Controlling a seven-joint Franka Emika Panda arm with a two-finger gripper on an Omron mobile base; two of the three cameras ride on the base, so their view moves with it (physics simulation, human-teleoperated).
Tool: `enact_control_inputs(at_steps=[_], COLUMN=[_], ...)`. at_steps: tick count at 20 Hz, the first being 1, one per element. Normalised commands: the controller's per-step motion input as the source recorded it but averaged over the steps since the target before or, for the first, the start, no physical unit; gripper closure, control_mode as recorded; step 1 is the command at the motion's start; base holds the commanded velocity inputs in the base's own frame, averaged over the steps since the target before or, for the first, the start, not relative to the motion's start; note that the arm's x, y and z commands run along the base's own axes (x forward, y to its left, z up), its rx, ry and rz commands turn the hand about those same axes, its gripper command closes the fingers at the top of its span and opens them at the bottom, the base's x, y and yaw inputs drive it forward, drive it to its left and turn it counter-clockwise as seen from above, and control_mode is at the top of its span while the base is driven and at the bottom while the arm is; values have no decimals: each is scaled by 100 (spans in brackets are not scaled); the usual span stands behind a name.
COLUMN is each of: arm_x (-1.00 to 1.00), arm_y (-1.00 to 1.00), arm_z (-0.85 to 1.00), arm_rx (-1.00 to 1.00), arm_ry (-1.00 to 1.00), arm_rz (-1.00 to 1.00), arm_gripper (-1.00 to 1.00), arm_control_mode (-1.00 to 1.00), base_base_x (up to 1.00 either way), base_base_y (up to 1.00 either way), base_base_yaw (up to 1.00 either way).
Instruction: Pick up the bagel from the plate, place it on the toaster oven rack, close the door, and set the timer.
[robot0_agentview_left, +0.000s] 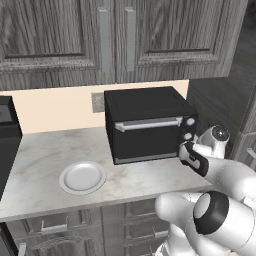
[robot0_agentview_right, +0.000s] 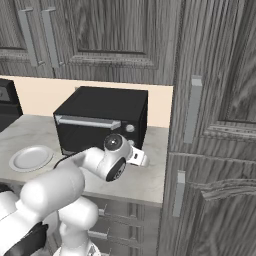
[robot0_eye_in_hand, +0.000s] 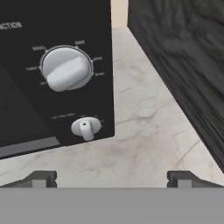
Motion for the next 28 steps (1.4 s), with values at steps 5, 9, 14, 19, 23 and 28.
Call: enact_control_inputs(at_steps=[5, 9, 14, 19, 23, 28], arm_x=[16, 31, 34, 24, 9, 0], arm_y=[-6, -10, -2, 0, 0, 0], arm_z=[-12, -1, 0, -12, -23, -24], arm_rx=[0, 2, 2, 0, 0, 0], arm_ry=[0, 0, 0, 0, 0, 0], arm_rz=[0, 0, 0, 0, 0, 0], arm_gripper=[-100, -100, -100, -100, -100, -100], arm_control_mode=[-100, -100, -100, -100, -100, -100], base_base_x=[0, 0, 0, 0, 0, 0], base_base_y=[0, 0, 0, 0, 0, 0], base_base_yaw=[0, 0, 0, 0, 0, 0])
